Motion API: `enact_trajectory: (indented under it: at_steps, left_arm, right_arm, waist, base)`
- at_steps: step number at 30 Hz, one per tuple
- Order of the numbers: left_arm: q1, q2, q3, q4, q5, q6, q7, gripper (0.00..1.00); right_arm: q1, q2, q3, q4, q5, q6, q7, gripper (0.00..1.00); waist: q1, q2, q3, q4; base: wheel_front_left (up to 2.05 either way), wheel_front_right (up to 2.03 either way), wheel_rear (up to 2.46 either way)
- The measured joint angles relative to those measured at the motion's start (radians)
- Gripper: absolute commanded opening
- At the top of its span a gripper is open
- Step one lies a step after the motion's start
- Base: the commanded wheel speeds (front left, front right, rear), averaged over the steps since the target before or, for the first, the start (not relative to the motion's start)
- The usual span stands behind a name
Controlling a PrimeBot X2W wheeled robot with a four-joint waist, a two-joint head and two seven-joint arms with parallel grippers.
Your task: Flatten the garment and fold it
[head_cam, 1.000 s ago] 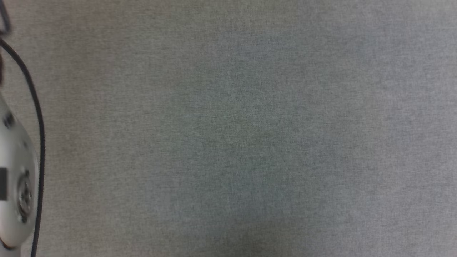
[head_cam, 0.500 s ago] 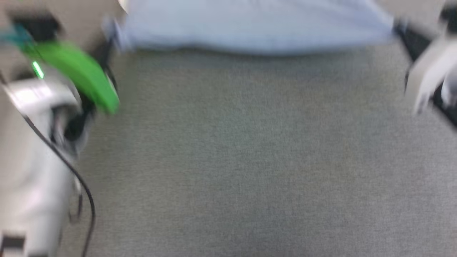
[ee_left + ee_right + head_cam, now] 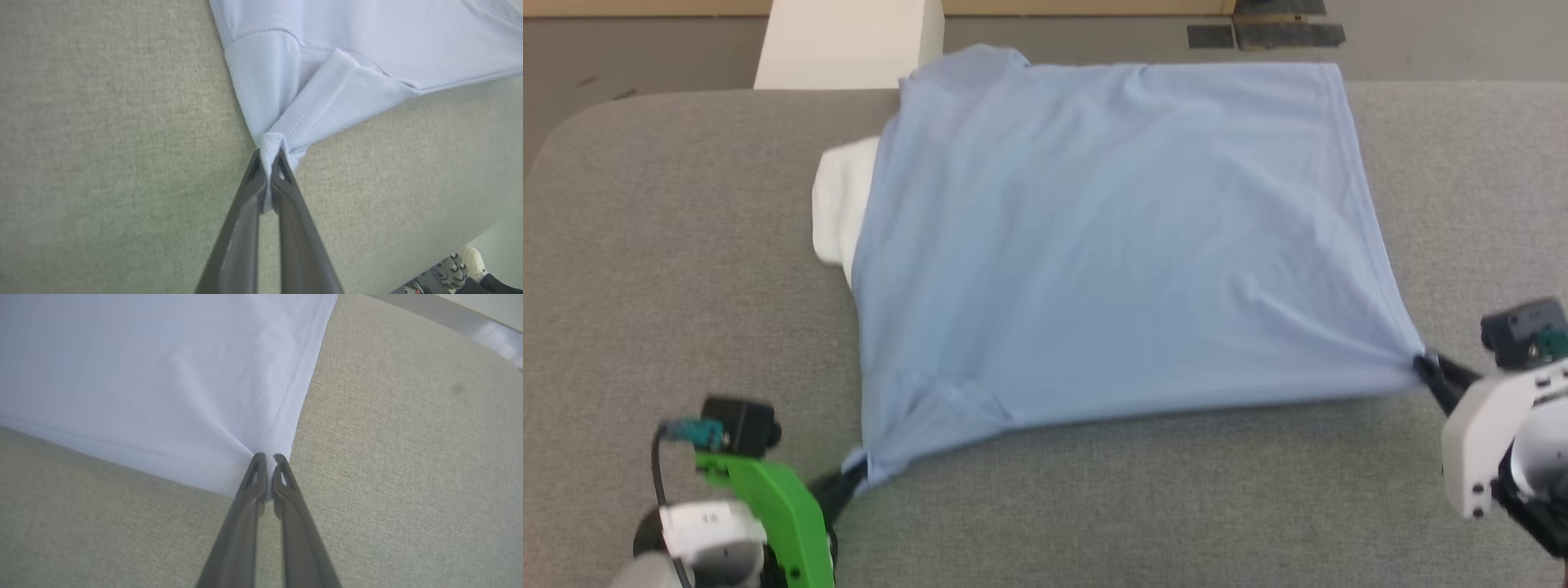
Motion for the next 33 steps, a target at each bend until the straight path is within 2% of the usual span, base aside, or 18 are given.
enact_trajectory:
  at_steps: [8, 13, 17, 23, 26, 33]
  left_arm:
    - [0.206, 0.023, -0.028, -0.142, -0.017, 0.079, 0.052, 0.00]
    - [0.275, 0.023, -0.029, -0.195, -0.016, 0.113, 0.039, 0.00]
    - [0.278, 0.005, -0.016, -0.212, 0.034, 0.117, -0.070, 0.00]
    - [0.222, -0.096, -0.001, -0.223, 0.142, 0.101, -0.329, 0.00]
    - [0.171, -0.135, -0.004, -0.209, 0.177, 0.084, -0.419, 0.00]
    - [0.010, -0.188, -0.012, -0.136, 0.198, 0.044, -0.497, 0.00]
  right_arm:
    - [0.150, -0.002, -0.043, 0.021, -0.040, 0.000, 0.066, 0.00]
    - [0.228, 0.029, -0.087, 0.016, -0.047, 0.000, 0.098, 0.00]
    - [0.267, 0.067, -0.114, -0.016, -0.047, 0.000, 0.077, 0.00]
    - [0.265, 0.119, -0.121, -0.068, -0.067, 0.000, -0.101, 0.00]
    - [0.258, 0.135, -0.116, -0.079, -0.077, 0.000, -0.171, 0.00]
    - [0.189, 0.131, -0.073, -0.095, -0.087, 0.000, -0.267, 0.00]
  waist:
    - [0.0000, 0.0000, -0.035, 0.017]
    - [0.0000, 0.0000, -0.035, 0.022]
    - [0.0000, 0.0000, -0.031, 0.022]
    - [0.0000, 0.0000, -0.025, 0.009]
    - [0.0000, 0.0000, -0.024, 0.006]
    - [0.0000, 0.0000, -0.003, 0.006]
  base:
    - [0.00, 0.00, 0.00]
    - [0.00, 0.00, 0.00]
    - [0.00, 0.00, 0.00]
    - [0.00, 0.00, 0.00]
    - [0.00, 0.00, 0.00]
    - [0.00, 0.00, 0.00]
